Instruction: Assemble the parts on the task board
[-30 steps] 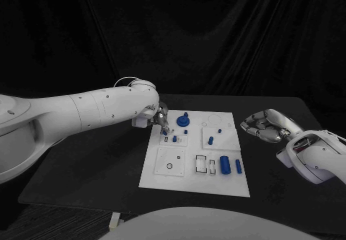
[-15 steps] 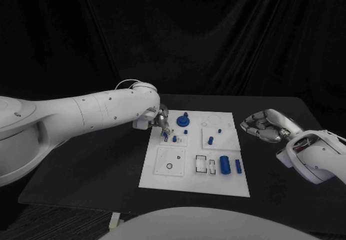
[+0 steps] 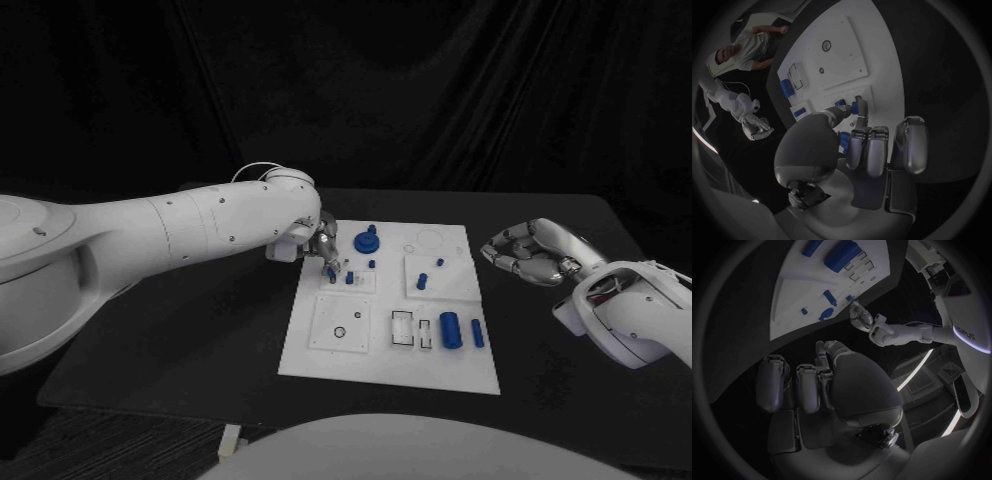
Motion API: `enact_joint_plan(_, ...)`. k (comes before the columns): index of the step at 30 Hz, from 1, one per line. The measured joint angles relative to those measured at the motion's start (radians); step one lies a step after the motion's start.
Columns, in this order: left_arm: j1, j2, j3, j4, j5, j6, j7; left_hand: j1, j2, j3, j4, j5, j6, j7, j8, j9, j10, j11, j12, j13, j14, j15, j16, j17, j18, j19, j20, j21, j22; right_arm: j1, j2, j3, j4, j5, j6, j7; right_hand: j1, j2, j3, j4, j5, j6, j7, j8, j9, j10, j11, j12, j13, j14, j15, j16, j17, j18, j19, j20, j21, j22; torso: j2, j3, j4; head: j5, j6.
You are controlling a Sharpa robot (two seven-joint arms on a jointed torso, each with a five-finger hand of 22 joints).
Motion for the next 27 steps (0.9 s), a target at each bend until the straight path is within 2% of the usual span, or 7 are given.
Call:
enact_joint_plan(15, -0.012, -0.008, 0.000, 0.003, 0.000, 0.000, 0.001, -0.001, -0.001, 0.003, -0.003, -0.001, -0.001, 0.002, -0.001, 0.000, 0.000, 0.000, 0.000, 0.000, 0.000, 0.000, 0.000, 0.001, 0.000, -0.004, -0.004, -0.005, 0.000, 0.000, -0.001, 0.000, 0.000, 0.000, 0.001, 0.000, 0.000, 0.000, 0.000, 0.000, 0.000, 0.000, 0.000, 0.000, 0.000, 0.000, 0.000, 0.000, 0.000, 0.000, 0.000, 0.000, 0.000, 0.000, 0.000, 0.000, 0.000, 0.000, 0.000, 0.0000, -0.0001, 0.000, 0.000)
enact_joint_plan(27, -0.015, -0.013, 0.001, 0.007, 0.000, 0.000, 0.001, -0.001, -0.001, 0.003, -0.003, -0.001, -0.001, 0.006, -0.001, 0.000, 0.000, 0.000, 0.000, 0.000, 0.000, 0.000, 0.000, 0.001, 0.000, -0.007, 0.000, -0.009, 0.000, 0.000, 0.000, 0.000, 0.000, 0.000, 0.003, 0.000, 0.000, 0.000, 0.000, 0.000, 0.000, 0.000, 0.000, 0.000, 0.000, 0.000, 0.000, 0.000, 0.000, 0.000, 0.000, 0.000, 0.000, 0.000, 0.000, 0.000, 0.000, 0.001, 0.000, 0.0002, -0.0001, 0.001, 0.000)
